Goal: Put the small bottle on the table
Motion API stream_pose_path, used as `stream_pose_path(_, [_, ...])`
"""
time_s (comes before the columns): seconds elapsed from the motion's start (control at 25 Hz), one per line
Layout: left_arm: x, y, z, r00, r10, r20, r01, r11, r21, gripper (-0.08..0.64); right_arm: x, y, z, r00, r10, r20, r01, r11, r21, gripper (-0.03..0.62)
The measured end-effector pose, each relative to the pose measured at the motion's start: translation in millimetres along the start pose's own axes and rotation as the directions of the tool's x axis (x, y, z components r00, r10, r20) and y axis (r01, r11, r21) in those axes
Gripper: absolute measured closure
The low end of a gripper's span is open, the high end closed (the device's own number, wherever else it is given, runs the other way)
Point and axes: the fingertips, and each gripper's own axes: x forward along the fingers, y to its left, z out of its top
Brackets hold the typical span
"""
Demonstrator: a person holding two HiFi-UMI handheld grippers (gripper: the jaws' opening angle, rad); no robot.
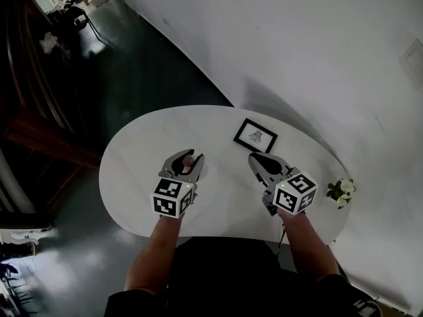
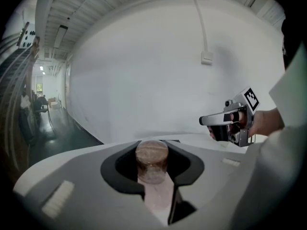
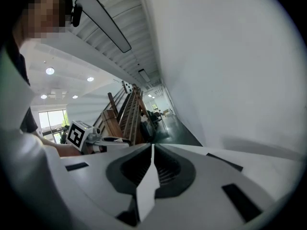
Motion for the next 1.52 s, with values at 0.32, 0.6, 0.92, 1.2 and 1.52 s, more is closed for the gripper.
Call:
stream_pose_path(0.32, [43,-10,-20,0.996,-0.068,-0.059,0.071,0.997,0.042,0.436,3,-4,-23,0.999,-0.019,-0.033,0.021,0.999,0.041,0.58])
stream_pose_path(0.6, [78,-14,-42,0.986,-0.12,-0.118,0.129,0.989,0.072,0.436,5,-7,-46,0.997,-0.034,-0.07,0.039,0.997,0.07,0.58])
stream_pose_path(0.92, [116,-12,-59,0.976,-0.132,-0.17,0.146,0.987,0.073,0.436,-5,-21,-60,0.994,-0.064,-0.088,0.072,0.993,0.095,0.58])
stream_pose_path(1.2, [136,-6,-67,0.97,-0.124,-0.208,0.146,0.984,0.097,0.436,-16,-27,-60,0.993,-0.09,-0.075,0.098,0.99,0.104,0.58])
stream_pose_path(1.52, [140,-6,-69,0.966,-0.113,-0.232,0.145,0.982,0.124,0.434,-28,-29,-62,0.993,-0.092,-0.072,0.1,0.989,0.109,0.58])
